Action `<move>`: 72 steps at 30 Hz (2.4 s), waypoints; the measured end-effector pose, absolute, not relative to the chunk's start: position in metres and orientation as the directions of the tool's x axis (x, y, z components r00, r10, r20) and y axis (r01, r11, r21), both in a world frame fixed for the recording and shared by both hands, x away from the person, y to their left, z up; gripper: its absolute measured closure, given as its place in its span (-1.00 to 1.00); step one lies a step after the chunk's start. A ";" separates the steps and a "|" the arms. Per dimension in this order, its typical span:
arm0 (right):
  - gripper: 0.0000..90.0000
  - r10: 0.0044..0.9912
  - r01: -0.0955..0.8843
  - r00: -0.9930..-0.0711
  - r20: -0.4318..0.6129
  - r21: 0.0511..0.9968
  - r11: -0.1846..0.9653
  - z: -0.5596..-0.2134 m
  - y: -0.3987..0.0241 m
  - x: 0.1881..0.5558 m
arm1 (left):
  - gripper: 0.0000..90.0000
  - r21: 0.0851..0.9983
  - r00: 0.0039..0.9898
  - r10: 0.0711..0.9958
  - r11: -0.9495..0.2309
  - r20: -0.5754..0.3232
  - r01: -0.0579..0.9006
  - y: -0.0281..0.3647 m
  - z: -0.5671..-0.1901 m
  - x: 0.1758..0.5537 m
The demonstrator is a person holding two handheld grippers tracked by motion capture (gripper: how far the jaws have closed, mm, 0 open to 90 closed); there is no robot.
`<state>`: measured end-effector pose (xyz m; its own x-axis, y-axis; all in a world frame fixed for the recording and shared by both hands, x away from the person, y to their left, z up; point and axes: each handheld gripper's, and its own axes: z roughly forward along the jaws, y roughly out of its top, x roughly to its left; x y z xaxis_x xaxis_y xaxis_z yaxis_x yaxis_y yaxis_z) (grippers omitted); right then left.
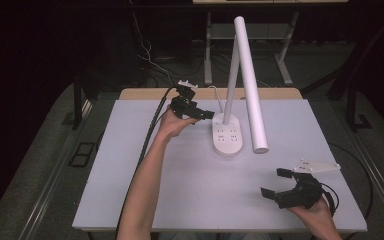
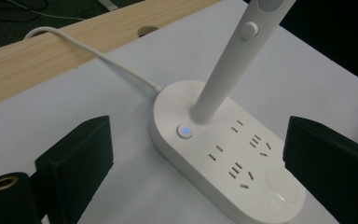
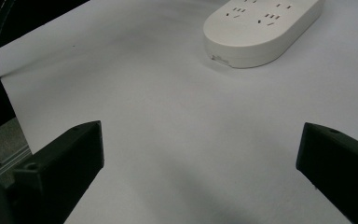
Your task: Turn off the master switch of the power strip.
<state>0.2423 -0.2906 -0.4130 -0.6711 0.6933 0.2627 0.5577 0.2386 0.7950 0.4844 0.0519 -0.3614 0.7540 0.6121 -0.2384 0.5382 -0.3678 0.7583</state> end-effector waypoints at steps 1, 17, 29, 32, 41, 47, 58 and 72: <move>-0.99 0.693 0.558 -0.671 0.262 0.795 0.239 -0.413 -0.291 0.242 | -0.81 0.759 0.755 0.610 -0.367 -0.239 0.537 0.052 -0.362 0.485; -0.99 0.694 0.562 -0.671 0.262 0.790 0.245 -0.413 -0.290 0.243 | -0.47 0.771 0.708 0.621 -0.250 -0.337 0.586 0.043 -0.380 0.496; -0.99 0.696 0.564 -0.670 0.259 0.787 0.250 -0.414 -0.290 0.243 | 0.03 0.773 0.710 0.615 -0.245 -0.342 0.585 0.037 -0.391 0.501; -0.99 0.695 0.564 -0.671 0.259 0.787 0.252 -0.414 -0.289 0.243 | 0.27 0.766 0.703 0.622 -0.246 -0.344 0.593 0.036 -0.394 0.502; -0.99 0.698 0.572 -0.666 0.263 0.780 0.252 -0.415 -0.289 0.244 | 0.99 0.768 0.674 0.660 -0.225 -0.333 0.600 0.031 -0.399 0.503; -0.99 0.699 0.572 -0.666 0.262 0.780 0.252 -0.415 -0.289 0.243 | 1.00 0.762 0.685 0.655 -0.252 -0.320 0.597 0.027 -0.404 0.504; -0.99 0.696 0.571 -0.669 0.262 0.781 0.254 -0.415 -0.289 0.243 | 1.00 0.743 0.674 0.660 -0.258 -0.332 0.618 0.019 -0.416 0.505; -0.99 0.695 0.571 -0.669 0.264 0.780 0.254 -0.415 -0.289 0.244 | 1.00 0.726 0.667 0.659 -0.261 -0.348 0.637 0.010 -0.429 0.505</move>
<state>0.2436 -0.2895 -0.4155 -0.6691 0.6948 0.2639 0.5714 0.2539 0.7804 0.5046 0.0102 -0.4292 0.6668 0.6587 -0.3484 0.6368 -0.2609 0.7256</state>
